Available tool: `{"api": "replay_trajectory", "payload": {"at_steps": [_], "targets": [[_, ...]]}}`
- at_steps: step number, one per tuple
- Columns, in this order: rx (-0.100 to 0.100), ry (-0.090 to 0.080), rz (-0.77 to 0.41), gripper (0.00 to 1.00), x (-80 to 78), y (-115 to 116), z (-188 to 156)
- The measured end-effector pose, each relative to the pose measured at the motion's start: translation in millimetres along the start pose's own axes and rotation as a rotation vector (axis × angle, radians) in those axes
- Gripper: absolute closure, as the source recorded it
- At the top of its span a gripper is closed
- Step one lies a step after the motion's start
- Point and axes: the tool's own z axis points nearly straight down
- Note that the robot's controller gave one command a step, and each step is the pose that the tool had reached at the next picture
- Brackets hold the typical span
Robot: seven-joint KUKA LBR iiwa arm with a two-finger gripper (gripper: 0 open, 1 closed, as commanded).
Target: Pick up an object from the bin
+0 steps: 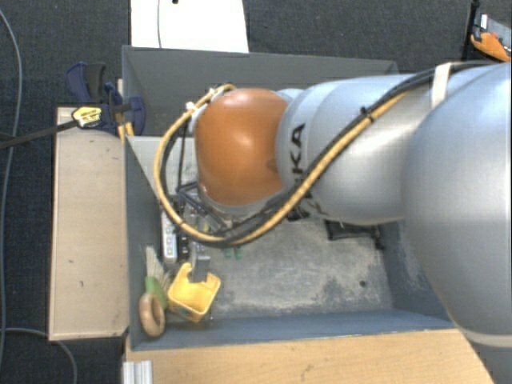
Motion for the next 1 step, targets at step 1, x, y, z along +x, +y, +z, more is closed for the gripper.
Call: {"api": "replay_trajectory", "payload": {"at_steps": [1], "targets": [[-0.002,-0.008,0.007,0.00,-2.3,-1.3,-4.6]]}}
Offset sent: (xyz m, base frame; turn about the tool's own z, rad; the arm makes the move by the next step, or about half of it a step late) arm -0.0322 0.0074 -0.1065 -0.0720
